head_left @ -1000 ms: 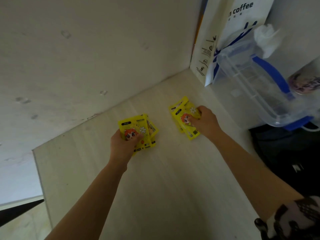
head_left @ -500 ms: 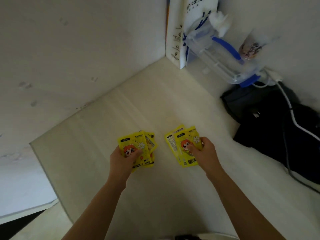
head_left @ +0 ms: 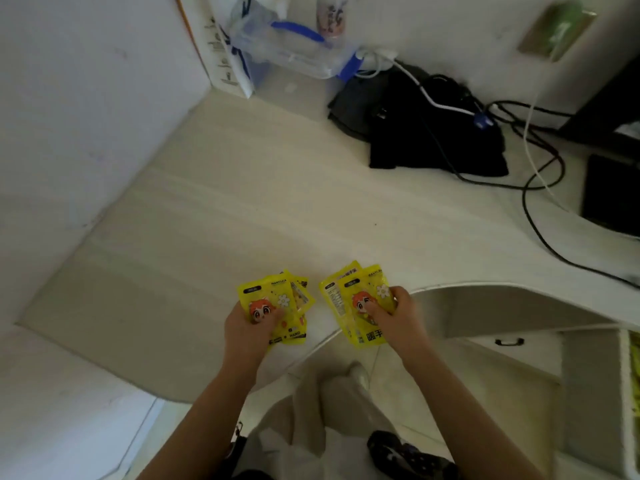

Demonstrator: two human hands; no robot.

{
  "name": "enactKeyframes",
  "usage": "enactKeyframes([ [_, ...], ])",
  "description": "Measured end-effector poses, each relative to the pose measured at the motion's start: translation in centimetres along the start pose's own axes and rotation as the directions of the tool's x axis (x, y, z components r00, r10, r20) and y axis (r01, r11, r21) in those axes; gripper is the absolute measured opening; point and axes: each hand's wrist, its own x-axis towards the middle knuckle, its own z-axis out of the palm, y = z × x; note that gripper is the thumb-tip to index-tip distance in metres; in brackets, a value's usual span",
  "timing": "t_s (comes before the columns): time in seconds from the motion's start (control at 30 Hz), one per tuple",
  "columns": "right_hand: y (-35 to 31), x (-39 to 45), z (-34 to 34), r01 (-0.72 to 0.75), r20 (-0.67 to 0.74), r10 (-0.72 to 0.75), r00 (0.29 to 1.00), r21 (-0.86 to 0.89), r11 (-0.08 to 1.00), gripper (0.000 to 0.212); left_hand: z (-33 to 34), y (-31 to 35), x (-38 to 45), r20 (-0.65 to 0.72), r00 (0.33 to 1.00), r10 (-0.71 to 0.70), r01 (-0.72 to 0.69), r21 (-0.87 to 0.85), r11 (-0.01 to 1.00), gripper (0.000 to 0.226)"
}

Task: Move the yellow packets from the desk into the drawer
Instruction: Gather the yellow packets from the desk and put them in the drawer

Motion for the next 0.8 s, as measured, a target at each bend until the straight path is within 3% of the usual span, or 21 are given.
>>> enactKeyframes([
  [0.23, 6.9, -5.5, -6.5, -0.101, -0.185, 0.118, 0.976, 0.097, 0.99, 0.025, 5.9, -1.1, -4.5, 0.227, 0.97, 0.084, -0.128, 0.188, 0.974, 0.026],
  [0.47, 15.8, -12.3, -13.9, -0.135, -0.296, 0.204, 0.933, 0.24, 0.961, 0.018, 14.1, -3.5, -11.7, 0.413, 0.897, 0.156, -0.287, 0.276, 0.917, 0.025],
  [0.8, 31.3, -23.0, -25.6, -0.191, -0.366, 0.38, 0.85, 0.457, 0.869, 0.02, 25.0, -12.8, -29.2, 0.541, 0.841, 0.005, -0.236, 0.359, 0.903, 0.026],
])
